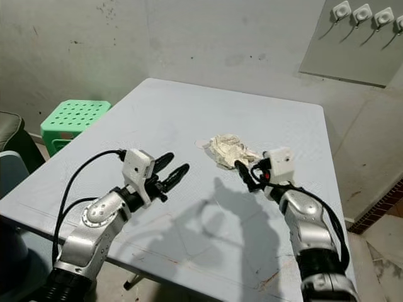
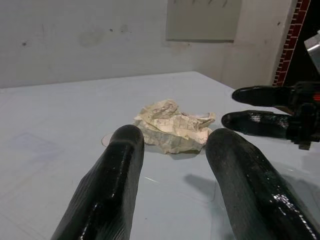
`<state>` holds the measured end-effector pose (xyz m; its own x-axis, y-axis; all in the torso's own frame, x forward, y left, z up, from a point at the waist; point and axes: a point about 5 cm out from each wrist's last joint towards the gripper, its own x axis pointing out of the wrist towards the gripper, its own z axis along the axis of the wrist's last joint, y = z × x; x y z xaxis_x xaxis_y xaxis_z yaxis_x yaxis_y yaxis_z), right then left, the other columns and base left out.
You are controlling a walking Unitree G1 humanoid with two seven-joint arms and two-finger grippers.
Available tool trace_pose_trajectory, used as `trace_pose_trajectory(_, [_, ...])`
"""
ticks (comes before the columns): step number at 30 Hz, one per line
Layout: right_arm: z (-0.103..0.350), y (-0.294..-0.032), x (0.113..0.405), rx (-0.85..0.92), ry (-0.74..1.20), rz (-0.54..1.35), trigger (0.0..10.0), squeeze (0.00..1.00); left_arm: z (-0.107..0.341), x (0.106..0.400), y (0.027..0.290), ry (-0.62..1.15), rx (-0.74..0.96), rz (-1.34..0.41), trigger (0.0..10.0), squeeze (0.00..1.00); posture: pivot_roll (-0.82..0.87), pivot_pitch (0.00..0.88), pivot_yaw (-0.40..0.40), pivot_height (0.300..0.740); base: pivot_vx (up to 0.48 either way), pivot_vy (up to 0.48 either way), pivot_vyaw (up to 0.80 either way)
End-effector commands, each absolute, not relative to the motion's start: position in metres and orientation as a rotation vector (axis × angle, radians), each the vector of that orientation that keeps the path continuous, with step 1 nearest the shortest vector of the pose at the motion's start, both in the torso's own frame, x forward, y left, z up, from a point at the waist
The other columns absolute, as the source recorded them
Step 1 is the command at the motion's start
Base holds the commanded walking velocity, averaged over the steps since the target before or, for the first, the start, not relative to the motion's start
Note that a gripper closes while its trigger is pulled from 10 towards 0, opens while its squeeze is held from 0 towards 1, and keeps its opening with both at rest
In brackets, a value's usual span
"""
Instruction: Picking trash to rubbish bin
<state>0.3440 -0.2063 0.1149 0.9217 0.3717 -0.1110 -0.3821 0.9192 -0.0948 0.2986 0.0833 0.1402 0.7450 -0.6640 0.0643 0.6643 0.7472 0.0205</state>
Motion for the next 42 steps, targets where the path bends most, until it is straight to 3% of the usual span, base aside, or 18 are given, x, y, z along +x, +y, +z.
trace_pose_trajectory(1, [0.119, -0.205, 0.349, -0.14, 0.096, 0.42, 10.0, 0.0, 0.144, 0.296, 0.086, -0.078, 0.006, -0.711, 10.0, 0.0, -0.01, 0.0, -0.06, 0.74, 0.0, 0.0, 0.0])
trace_pose_trajectory(19, [0.134, -0.187, 0.372, -0.167, 0.118, 0.55, 10.0, 0.0, 0.148, 0.282, 0.104, -0.065, 0.019, -0.646, 10.0, 0.0, 0.07, 0.002, -0.089, 0.74, 0.0, 0.0, 0.0])
trace_pose_trajectory(42, [0.111, -0.179, 0.37, -0.111, 0.272, 0.539, 10.0, 0.0, 0.148, 0.25, 0.114, 0.023, 0.0, -0.628, 10.0, 0.0, 0.09, 0.147, -0.064, 0.74, 0.0, 0.0, 0.0])
